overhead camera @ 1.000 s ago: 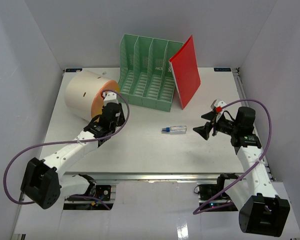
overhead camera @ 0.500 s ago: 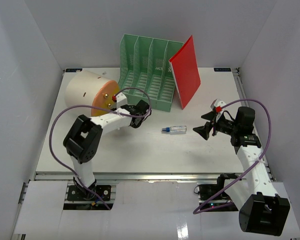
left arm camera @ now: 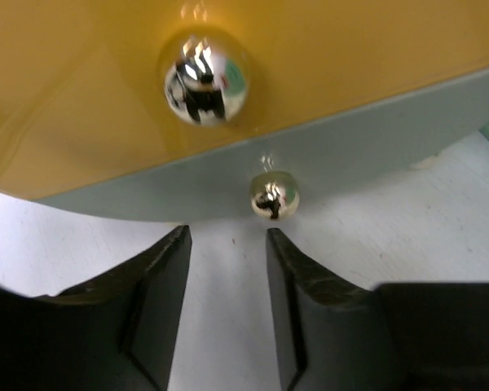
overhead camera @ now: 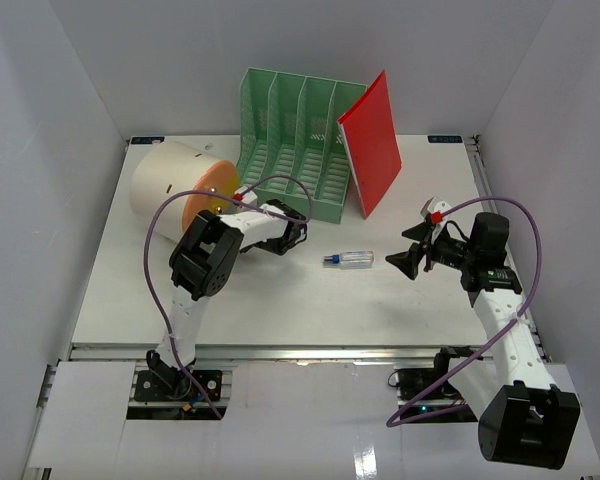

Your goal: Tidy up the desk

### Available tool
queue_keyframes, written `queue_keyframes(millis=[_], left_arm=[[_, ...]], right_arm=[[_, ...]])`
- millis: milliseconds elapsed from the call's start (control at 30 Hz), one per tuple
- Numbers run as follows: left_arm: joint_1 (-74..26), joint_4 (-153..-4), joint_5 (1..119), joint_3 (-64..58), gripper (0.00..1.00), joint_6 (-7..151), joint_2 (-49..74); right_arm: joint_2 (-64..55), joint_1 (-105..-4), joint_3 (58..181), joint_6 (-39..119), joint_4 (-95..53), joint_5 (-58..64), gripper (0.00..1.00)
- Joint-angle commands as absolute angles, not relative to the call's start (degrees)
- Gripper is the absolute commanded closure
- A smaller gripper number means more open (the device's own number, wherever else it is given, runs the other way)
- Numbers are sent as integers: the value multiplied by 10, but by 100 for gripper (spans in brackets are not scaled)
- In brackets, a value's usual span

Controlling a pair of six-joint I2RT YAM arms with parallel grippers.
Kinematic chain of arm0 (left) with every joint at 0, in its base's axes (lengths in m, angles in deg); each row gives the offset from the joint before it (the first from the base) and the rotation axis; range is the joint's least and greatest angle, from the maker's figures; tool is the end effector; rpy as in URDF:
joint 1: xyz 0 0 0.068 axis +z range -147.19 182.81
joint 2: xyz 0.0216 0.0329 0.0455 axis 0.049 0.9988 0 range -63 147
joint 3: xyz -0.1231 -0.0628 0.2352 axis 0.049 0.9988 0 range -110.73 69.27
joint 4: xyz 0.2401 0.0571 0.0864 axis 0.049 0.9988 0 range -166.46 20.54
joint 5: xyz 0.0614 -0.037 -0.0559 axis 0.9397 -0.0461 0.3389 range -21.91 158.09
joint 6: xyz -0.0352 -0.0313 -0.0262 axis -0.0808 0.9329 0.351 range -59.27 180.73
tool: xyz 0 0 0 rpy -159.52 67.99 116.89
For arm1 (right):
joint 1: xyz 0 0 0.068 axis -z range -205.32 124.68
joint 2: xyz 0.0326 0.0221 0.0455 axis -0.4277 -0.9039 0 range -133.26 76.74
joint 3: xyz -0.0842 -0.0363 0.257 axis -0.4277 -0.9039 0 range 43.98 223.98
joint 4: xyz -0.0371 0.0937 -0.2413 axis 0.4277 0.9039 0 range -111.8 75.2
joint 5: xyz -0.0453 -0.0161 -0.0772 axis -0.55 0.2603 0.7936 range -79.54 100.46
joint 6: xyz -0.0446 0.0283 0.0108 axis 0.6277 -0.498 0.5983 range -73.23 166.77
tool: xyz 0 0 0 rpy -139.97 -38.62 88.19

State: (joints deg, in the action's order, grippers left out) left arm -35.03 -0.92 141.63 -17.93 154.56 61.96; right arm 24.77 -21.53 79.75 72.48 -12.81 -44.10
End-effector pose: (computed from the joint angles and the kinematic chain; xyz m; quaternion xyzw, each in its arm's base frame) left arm 0.3118 -0.1990 0.1501 -0.2616 0.7495 0.3876 0.4686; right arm 0.1965 0.0161 0.2705 -0.3838 0.6900 0.2529 0.5591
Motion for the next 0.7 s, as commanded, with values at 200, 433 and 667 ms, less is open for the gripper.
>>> queue_keyframes(millis=[200, 433, 667], left_arm=[[-327, 42, 1473, -264, 43, 1518, 646], [-327, 41, 1455, -282, 43, 1514, 657], [-320, 41, 1450, -300, 51, 1506, 675]], right_arm=[[244, -212, 800, 727, -135, -447, 16], [244, -212, 799, 728, -135, -448, 16], [246, -212, 799, 728, -135, -449, 16]])
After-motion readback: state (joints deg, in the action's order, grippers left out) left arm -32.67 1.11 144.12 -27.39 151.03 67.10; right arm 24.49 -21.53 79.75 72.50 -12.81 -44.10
